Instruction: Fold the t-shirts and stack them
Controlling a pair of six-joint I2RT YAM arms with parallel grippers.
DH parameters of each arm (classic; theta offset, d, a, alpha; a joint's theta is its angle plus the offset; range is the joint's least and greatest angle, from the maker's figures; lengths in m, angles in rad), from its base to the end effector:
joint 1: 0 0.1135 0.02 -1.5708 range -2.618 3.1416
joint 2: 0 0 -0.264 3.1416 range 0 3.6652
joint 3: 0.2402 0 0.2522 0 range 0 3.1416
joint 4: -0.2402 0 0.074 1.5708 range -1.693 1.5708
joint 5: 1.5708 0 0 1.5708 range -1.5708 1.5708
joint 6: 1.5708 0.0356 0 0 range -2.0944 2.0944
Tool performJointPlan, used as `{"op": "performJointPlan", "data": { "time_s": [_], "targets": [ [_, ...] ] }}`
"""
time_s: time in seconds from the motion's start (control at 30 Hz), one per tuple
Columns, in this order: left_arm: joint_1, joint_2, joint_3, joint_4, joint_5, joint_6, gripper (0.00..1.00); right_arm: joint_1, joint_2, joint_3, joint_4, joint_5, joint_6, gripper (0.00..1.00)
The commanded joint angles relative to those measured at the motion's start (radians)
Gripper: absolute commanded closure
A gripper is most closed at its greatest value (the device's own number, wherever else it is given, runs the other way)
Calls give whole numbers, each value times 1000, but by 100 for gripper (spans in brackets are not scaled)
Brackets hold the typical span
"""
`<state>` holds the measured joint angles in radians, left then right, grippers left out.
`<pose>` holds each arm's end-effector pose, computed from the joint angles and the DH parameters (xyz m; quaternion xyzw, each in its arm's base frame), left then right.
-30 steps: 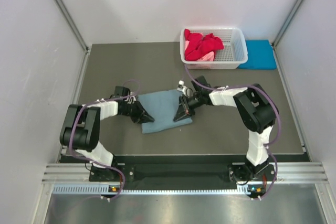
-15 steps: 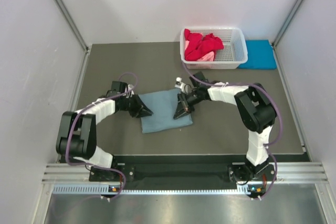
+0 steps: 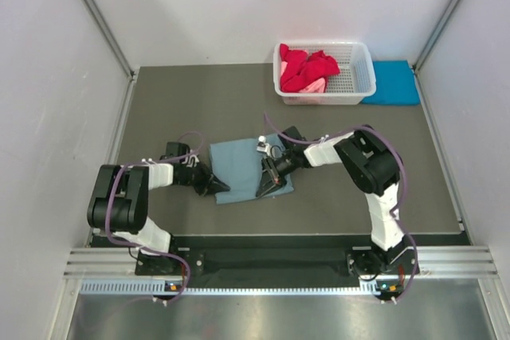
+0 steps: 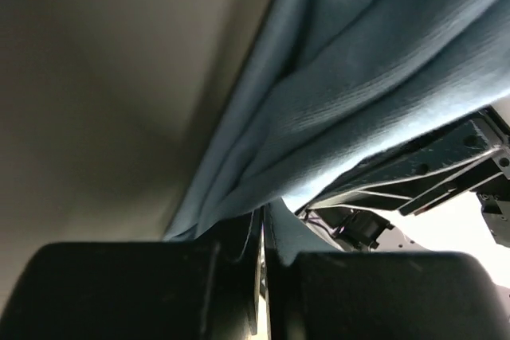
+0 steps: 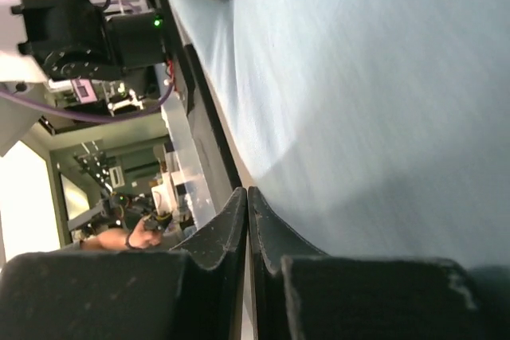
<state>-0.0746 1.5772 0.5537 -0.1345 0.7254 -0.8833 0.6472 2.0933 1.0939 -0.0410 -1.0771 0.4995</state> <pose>0.2383 -0.0415 0.1074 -0.2932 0.8699 -0.3965 0.0100 0.2848 0.2545 0.0903 0.1952 -0.8163 -0.5379 0.0795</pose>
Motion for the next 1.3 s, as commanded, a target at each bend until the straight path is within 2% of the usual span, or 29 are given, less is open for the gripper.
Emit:
{"op": "performJointPlan", "data": {
  "time_s": [0.0, 0.1, 0.13, 0.23, 0.3, 0.4, 0.47, 0.57, 0.87, 0.97, 1.03, 1.1, 1.2, 1.27],
  "targets": [
    [45, 4, 1, -138, -158, 125, 95, -119, -53, -78, -61, 60, -113, 97],
    [47, -43, 73, -230, -181, 178, 94, -171, -142, -89, -186, 92, -191, 97],
    [47, -58, 87, -252, -179, 191, 92, -175, -163, -82, -265, 118, -234, 97],
    [38, -134, 144, -319, -162, 190, 89, -158, -236, -26, -354, 146, -253, 97],
    [9, -186, 175, -324, -156, 155, 85, -121, -266, 10, -356, 144, -234, 97],
    [-37, -216, 158, -245, -112, 55, 83, -80, -260, 44, -336, 138, -194, 96],
    [-47, -204, 120, -116, -55, -35, 83, -73, -253, 14, -265, 112, -151, 96],
    [-50, -159, 40, -32, -37, -77, 84, -83, -220, -55, -226, 109, -157, 96],
    [42, -112, -113, -95, -132, 49, 88, -211, -159, -256, -152, 161, -242, 97],
    [52, -178, -60, -212, -141, 93, 87, -216, -237, -255, -181, 174, -234, 97],
    [50, -224, 15, -307, -155, 116, 84, -215, -314, -233, -203, 175, -216, 97],
    [49, -276, 90, -330, -150, 126, 77, -209, -358, -171, -237, 175, -190, 97],
    [44, -278, 162, -274, -103, 83, 73, -173, -343, -50, -266, 174, -167, 96],
    [44, -217, 192, -172, -64, 35, 73, -149, -282, 35, -252, 172, -148, 95]
  ]
}}
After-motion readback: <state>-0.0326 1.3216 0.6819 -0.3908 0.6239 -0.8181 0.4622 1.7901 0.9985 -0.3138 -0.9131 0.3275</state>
